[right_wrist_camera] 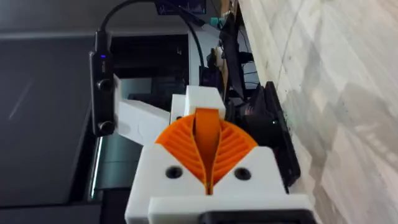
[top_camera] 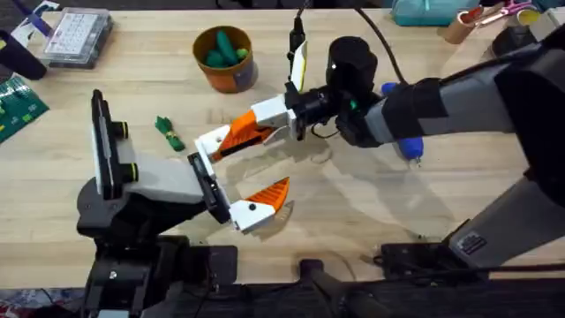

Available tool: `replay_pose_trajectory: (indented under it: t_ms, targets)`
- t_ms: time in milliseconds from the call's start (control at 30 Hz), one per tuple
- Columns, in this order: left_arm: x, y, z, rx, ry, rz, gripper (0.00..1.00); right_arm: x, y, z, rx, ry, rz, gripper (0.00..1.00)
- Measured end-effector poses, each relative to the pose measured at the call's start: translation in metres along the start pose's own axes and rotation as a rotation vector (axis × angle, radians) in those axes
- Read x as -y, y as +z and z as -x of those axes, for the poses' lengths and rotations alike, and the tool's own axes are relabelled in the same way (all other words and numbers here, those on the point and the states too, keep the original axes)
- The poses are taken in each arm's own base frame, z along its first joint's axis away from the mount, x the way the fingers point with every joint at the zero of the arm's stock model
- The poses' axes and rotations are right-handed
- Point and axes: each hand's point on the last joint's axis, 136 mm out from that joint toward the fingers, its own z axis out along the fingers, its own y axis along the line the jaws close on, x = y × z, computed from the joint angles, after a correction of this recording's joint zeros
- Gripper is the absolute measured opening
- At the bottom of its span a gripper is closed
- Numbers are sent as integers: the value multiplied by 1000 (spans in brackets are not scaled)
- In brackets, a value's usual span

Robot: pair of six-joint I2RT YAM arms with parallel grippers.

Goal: Pick up the gripper from the table and insert it into the empty holder that is missing its gripper. Then pick up a screw, insert it into the mounting hole, and use the screwdriver to tighten it. Finally, clean up the table by picking up the vegetable and placing it into the bucket.

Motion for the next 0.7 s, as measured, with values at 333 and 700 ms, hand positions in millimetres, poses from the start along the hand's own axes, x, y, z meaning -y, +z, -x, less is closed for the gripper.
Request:
replay_pose_trajectory:
  t_ms: [333,700]
  targets:
    - [-2,0,1,3,55,15,987,6,3,3,23,25,-15,649]
    - [-3,0,2,4,79,23,987,9,3,3,23,38,-19,830]
